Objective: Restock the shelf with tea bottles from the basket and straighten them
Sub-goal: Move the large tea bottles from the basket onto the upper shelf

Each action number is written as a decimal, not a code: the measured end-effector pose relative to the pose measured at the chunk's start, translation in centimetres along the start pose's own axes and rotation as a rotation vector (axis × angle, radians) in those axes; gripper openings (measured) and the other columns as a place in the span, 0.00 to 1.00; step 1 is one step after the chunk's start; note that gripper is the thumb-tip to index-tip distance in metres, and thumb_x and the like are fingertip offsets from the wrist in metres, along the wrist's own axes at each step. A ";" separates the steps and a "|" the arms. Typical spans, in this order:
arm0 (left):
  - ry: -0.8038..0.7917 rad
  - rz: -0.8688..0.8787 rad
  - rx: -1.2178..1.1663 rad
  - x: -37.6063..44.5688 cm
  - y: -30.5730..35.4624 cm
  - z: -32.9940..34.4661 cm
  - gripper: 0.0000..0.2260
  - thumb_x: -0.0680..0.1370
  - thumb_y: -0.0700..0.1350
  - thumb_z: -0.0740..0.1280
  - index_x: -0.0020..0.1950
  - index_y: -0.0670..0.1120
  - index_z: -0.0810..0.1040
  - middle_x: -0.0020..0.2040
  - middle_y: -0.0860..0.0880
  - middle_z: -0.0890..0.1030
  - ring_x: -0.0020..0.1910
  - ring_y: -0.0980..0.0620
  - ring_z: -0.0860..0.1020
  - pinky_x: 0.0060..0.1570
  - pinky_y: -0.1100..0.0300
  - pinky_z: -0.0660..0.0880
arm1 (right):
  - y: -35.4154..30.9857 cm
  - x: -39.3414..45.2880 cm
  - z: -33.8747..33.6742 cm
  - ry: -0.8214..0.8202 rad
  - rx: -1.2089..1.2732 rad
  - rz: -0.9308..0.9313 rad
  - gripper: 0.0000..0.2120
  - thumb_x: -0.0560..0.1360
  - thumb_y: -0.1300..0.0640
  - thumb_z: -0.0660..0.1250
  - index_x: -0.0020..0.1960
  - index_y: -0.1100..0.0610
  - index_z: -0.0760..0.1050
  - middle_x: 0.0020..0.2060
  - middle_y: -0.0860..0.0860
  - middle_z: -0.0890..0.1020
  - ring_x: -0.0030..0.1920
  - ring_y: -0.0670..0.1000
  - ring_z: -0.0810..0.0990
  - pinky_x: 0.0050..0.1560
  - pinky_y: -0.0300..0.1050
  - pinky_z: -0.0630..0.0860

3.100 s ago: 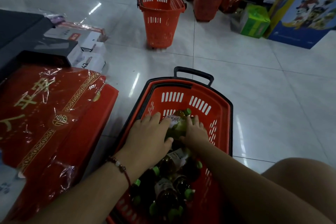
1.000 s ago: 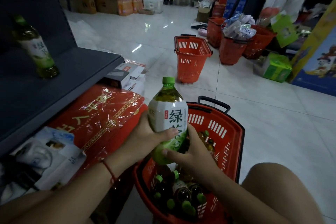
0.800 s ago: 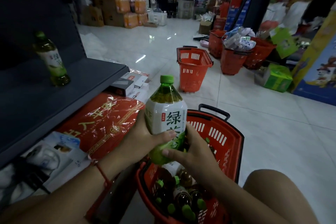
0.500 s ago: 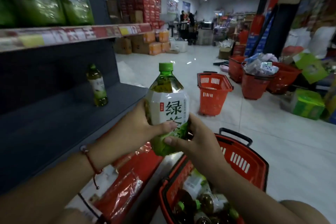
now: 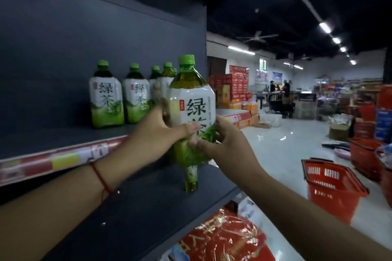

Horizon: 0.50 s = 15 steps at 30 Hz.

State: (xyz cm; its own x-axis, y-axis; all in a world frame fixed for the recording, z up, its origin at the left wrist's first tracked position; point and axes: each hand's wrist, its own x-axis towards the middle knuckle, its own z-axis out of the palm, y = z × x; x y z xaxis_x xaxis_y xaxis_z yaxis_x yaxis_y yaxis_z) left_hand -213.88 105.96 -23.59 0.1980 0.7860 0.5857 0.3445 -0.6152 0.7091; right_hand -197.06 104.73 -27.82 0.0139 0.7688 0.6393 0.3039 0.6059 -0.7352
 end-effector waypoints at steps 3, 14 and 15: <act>0.049 0.003 0.032 2.6 0.2 -2.8 0.20 0.70 0.49 0.75 0.59 0.55 0.74 0.47 0.60 0.82 0.38 0.70 0.80 0.30 0.78 0.72 | -0.7 3.9 2.5 -0.023 0.043 -0.024 0.22 0.71 0.57 0.77 0.62 0.46 0.77 0.52 0.41 0.85 0.52 0.40 0.83 0.52 0.43 0.82; 0.146 -0.168 0.185 11.2 -6.3 -7.3 0.17 0.70 0.54 0.74 0.56 0.55 0.76 0.49 0.57 0.82 0.48 0.57 0.79 0.47 0.59 0.74 | 1.3 13.9 10.6 -0.062 -0.060 0.147 0.17 0.75 0.54 0.73 0.63 0.51 0.75 0.55 0.43 0.81 0.53 0.46 0.80 0.56 0.45 0.78; 0.148 -0.167 0.188 11.8 -6.9 -7.4 0.16 0.70 0.55 0.74 0.55 0.56 0.75 0.50 0.57 0.81 0.49 0.56 0.79 0.51 0.58 0.74 | 1.5 14.4 11.1 -0.042 -0.085 0.156 0.18 0.75 0.54 0.72 0.63 0.51 0.75 0.56 0.44 0.81 0.54 0.47 0.80 0.55 0.45 0.78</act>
State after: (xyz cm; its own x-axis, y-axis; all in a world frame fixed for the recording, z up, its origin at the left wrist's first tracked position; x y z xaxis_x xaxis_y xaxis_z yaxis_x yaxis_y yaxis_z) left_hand -220.69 119.08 -18.70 -0.0069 0.8495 0.5276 0.5282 -0.4449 0.7233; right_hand -206.93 118.94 -22.25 0.0281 0.8609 0.5079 0.3807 0.4606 -0.8018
